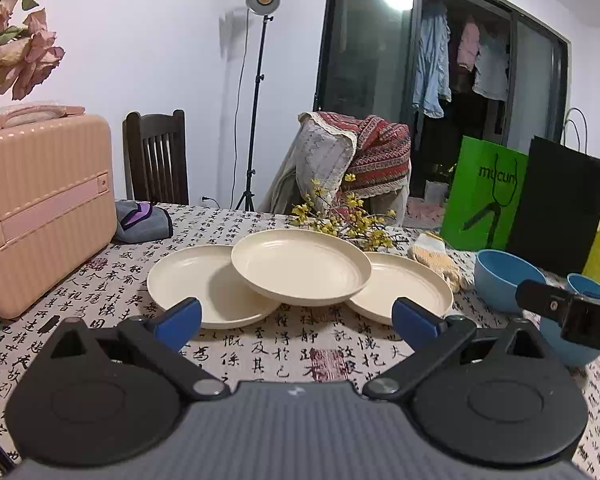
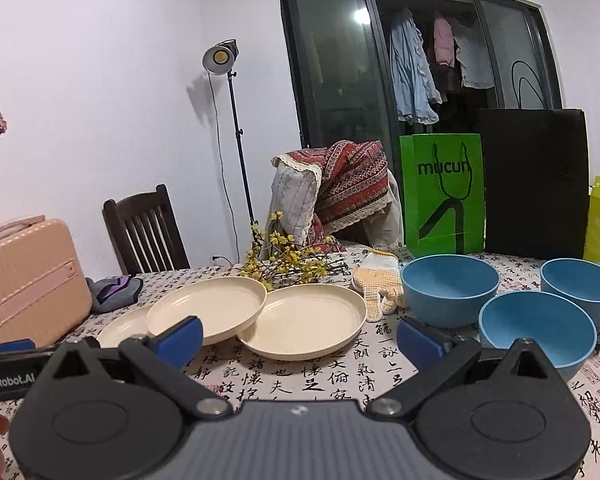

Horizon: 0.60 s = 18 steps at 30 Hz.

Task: Organize plates and bowls
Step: 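Move both grippers forward toward the cream plates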

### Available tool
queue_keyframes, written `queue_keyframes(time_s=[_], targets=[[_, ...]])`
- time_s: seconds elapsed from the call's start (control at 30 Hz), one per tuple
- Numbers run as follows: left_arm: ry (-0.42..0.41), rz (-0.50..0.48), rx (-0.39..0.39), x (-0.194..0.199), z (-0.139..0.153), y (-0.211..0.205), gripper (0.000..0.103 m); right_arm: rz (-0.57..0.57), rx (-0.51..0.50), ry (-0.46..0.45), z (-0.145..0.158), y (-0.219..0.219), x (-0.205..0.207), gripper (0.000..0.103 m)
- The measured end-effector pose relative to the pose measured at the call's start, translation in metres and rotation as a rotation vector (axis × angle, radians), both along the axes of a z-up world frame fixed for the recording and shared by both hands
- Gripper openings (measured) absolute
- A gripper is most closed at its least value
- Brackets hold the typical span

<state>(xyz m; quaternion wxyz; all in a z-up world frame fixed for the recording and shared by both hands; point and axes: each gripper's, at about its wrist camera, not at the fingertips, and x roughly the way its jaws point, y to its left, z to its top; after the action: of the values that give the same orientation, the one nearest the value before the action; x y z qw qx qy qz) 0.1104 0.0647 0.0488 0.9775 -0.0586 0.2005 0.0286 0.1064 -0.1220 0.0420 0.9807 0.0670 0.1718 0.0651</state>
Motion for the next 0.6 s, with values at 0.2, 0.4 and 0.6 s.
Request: queue_keyframes(time_s=[0.2,0.4,0.6], targets=[[-0.009,0.029,-0.014,0.012,0.005,0.003,0.103,-0.006,-0.005,0.007,0.004,0.003,0.016,0.103],[0.000,0.044,-0.029,0.026,0.007,0.004,0.103,-0.011,-0.002,0.018,0.006,0.005,0.032,0.103],[0.014,0.052,-0.048,0.042,0.009,0.003,0.103,-0.020,0.005,0.039,0.006,0.004,0.050,0.103]])
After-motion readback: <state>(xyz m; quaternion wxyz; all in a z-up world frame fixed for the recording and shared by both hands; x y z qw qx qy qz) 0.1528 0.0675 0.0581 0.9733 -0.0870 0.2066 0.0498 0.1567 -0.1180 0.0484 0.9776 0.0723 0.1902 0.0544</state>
